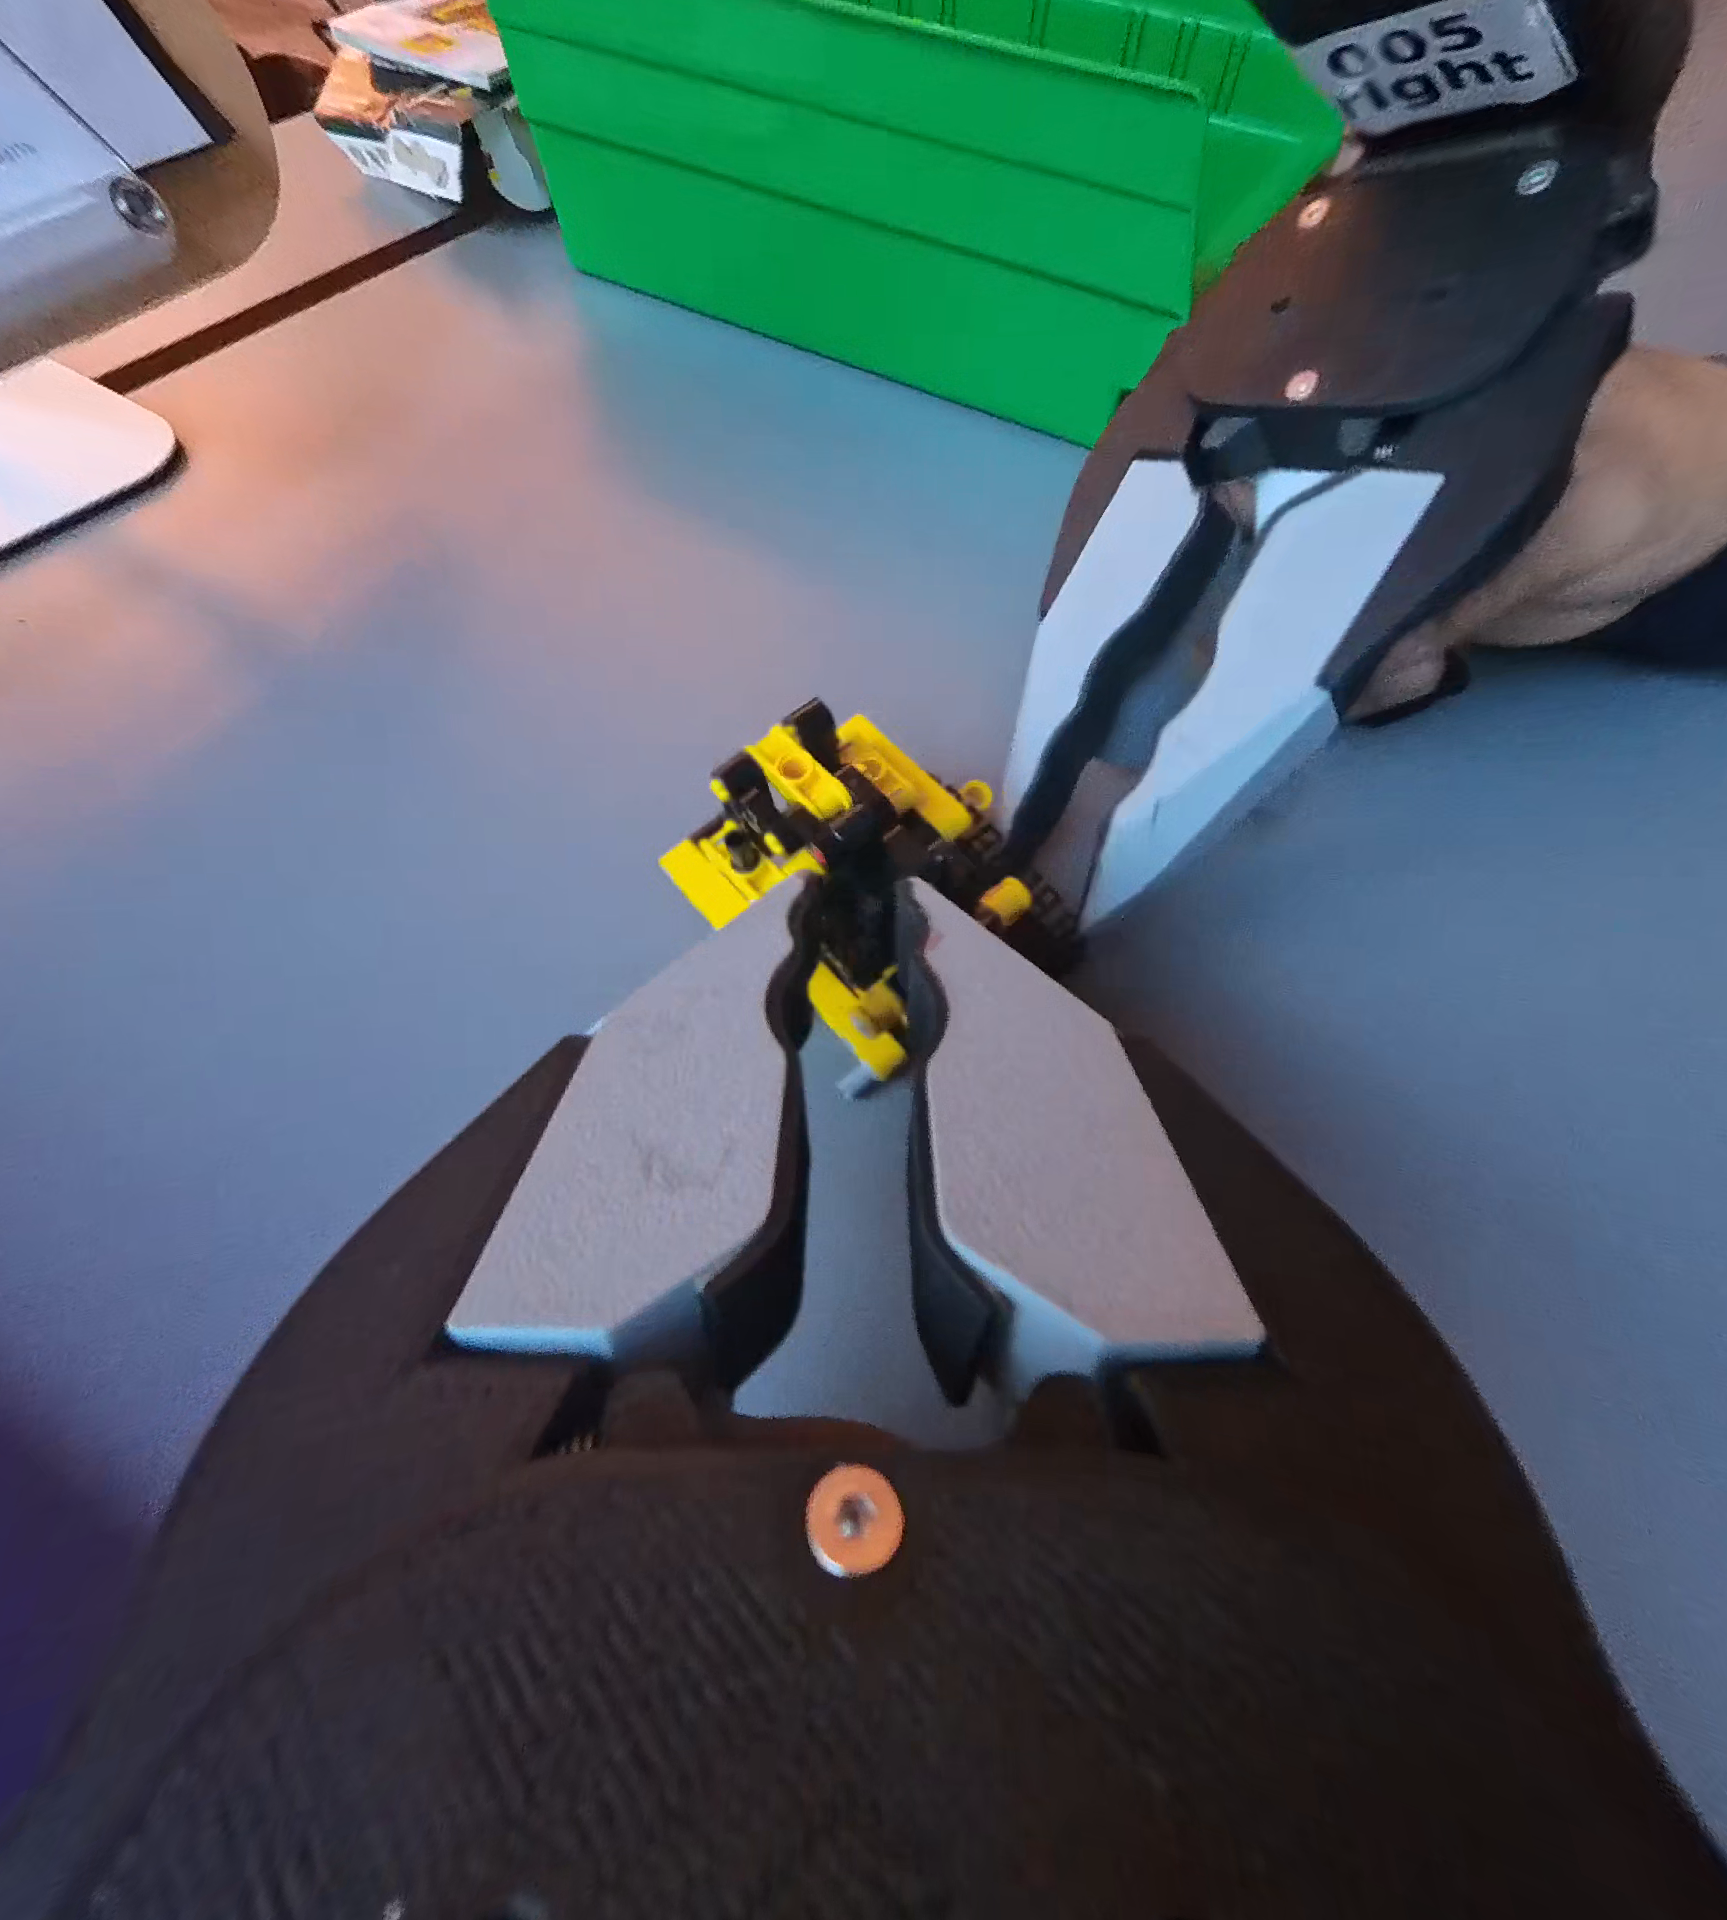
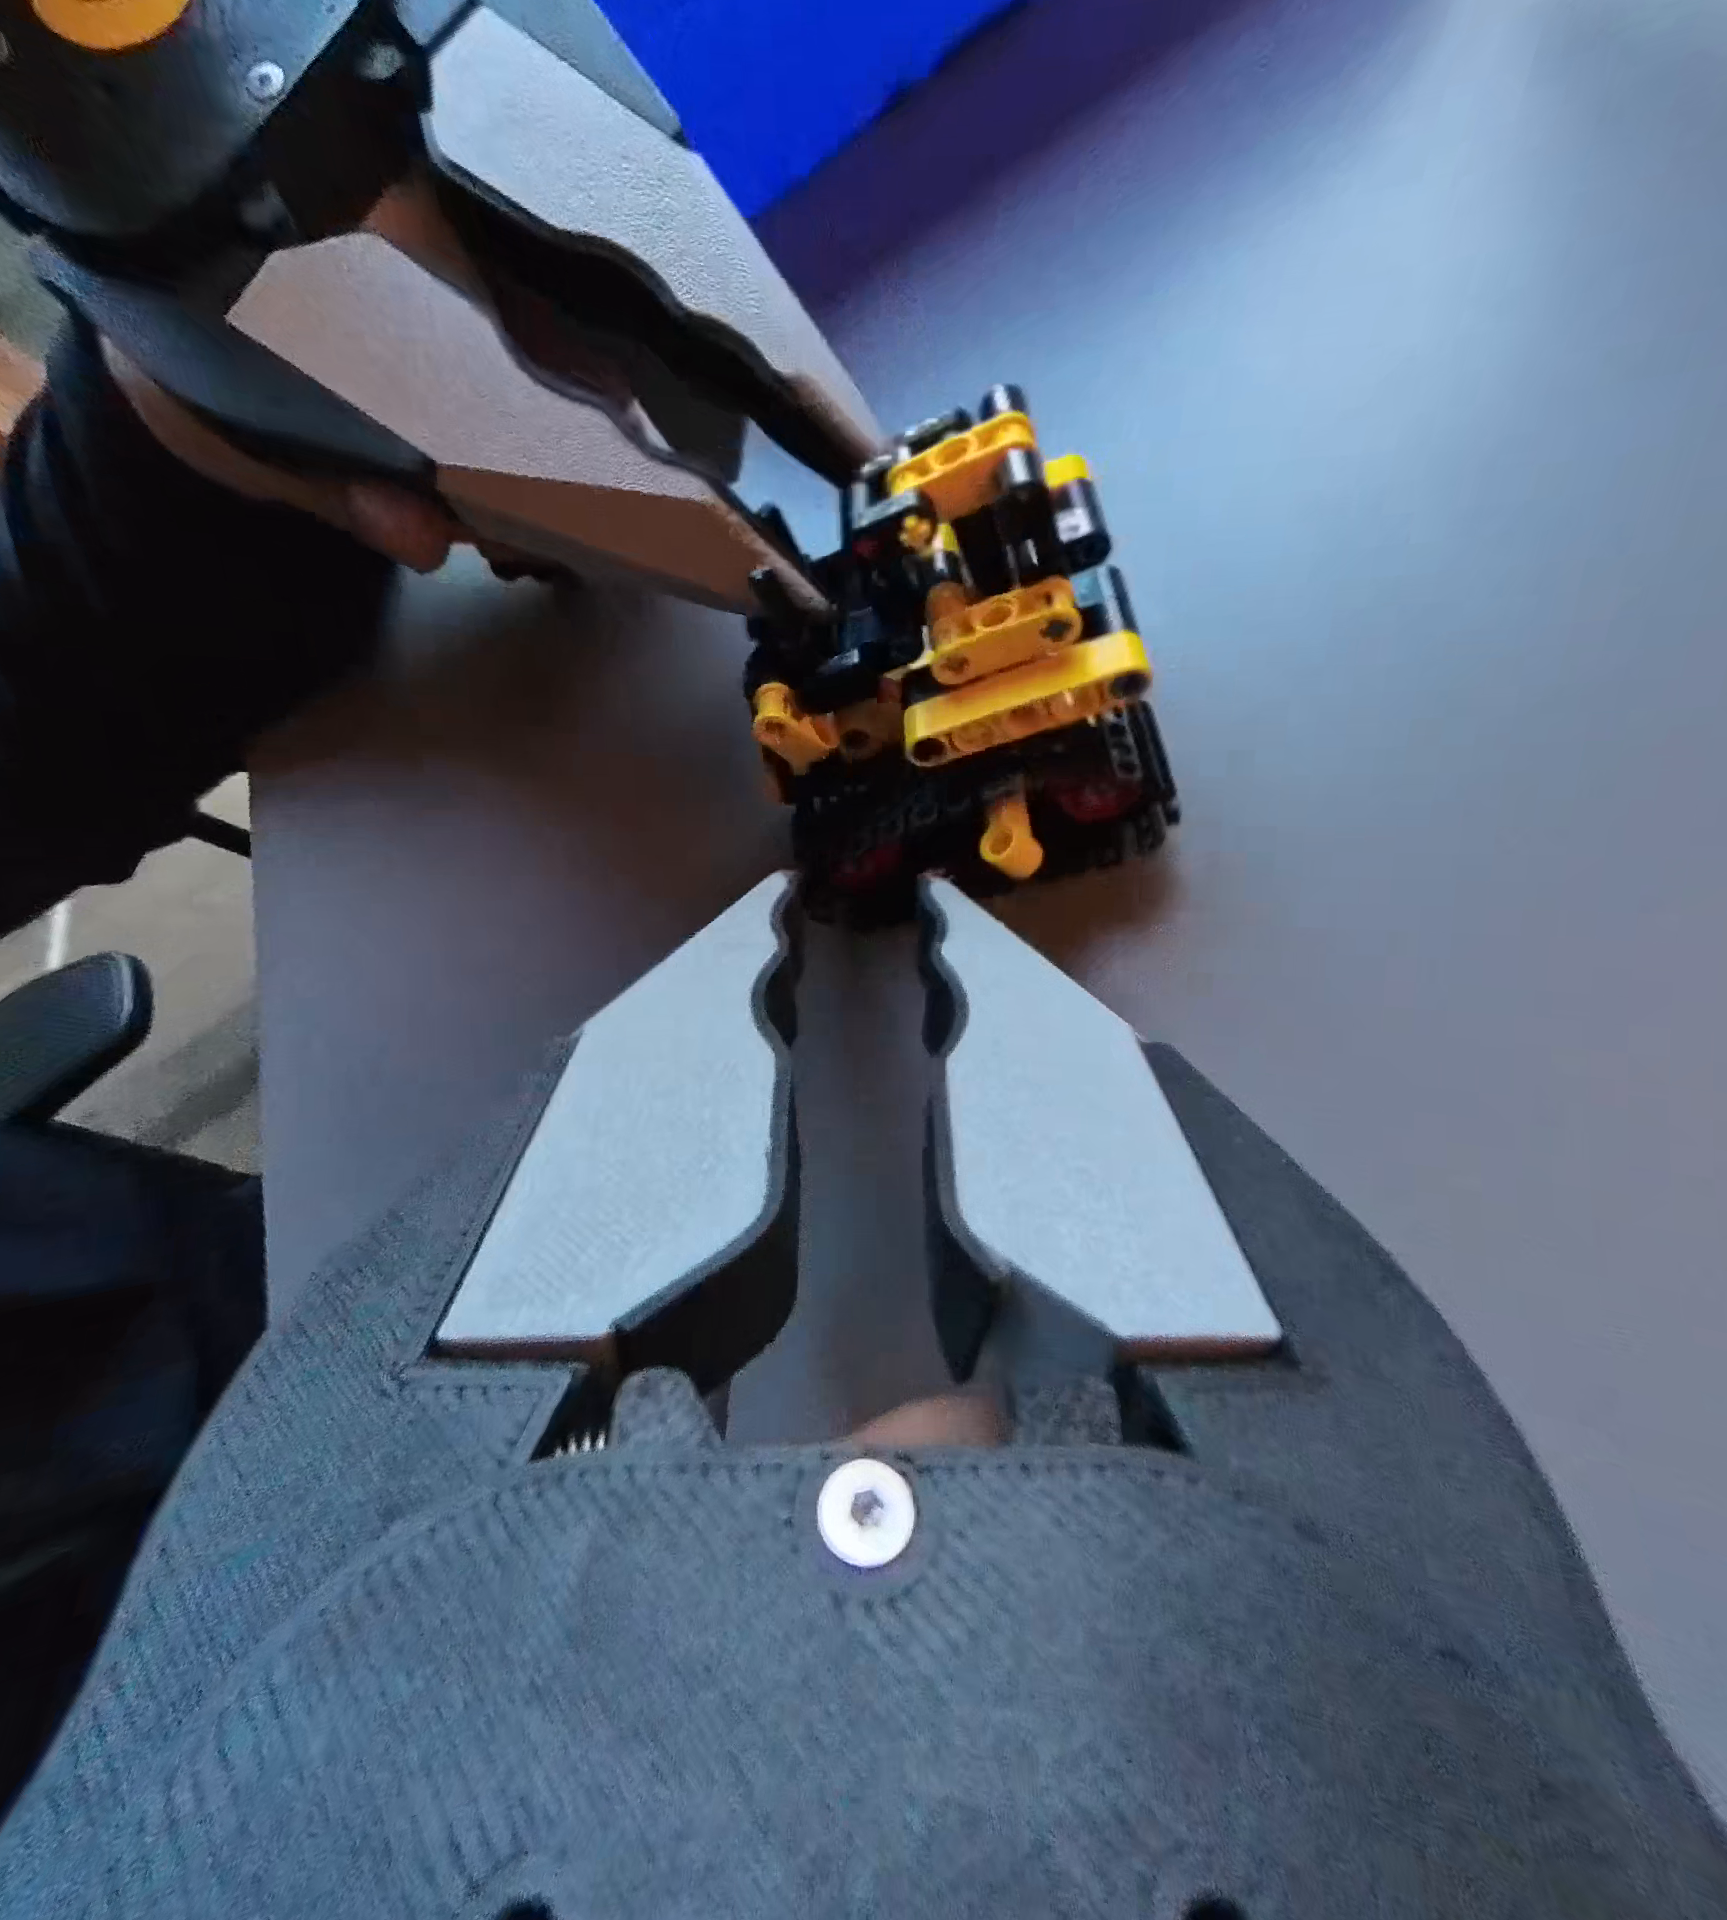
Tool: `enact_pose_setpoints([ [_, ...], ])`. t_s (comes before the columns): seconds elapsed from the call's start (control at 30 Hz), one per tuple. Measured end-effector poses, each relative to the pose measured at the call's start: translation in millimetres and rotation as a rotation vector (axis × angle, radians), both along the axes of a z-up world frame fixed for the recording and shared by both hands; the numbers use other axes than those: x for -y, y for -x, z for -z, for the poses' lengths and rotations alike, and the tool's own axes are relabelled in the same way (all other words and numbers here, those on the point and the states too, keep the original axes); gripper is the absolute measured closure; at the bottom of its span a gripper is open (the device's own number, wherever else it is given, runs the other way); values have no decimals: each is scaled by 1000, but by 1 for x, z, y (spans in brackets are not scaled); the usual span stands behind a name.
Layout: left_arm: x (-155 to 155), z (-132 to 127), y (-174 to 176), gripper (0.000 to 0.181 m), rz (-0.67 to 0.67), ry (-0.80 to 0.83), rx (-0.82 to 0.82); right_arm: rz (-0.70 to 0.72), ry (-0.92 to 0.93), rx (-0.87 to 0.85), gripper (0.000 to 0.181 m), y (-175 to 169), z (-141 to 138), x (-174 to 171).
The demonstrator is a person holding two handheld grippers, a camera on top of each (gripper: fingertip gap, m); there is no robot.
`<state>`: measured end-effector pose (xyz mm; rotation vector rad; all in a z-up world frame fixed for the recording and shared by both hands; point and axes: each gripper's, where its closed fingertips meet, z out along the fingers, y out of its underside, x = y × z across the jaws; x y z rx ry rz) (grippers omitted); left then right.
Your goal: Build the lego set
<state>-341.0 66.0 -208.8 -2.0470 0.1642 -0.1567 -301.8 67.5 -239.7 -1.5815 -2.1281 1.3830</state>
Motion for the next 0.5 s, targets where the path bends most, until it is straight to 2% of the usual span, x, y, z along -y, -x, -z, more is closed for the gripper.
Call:
enact_pose_setpoints([
  [0.07, -1, -1, 3, 159, -17, -9, -39, 30, 56, 12, 160, 0, -2, -7],
  [0.2, -2, 0, -11, 168, 17, -2, 0, 38, 175, 34, 173, 1, -8, -9],
  [0.4, 1, -1, -10, 170, 39, -7, -129, 62, 226, 38, 181, 2, -10, -14],
  [0.43, 3, -2, -7, 167, 41, 7, -140, 74, 214, 35, 181, 3, -10, -17],
  [0.47, 6, -4, -1, 148, 25, 14, -150, 86, 188, 29, 181, 3, -9, -21],
  [0.5, 9, -5, 2, 144, 19, 17, -149, 92, 165, 22, 181, 3, -8, -26],
])
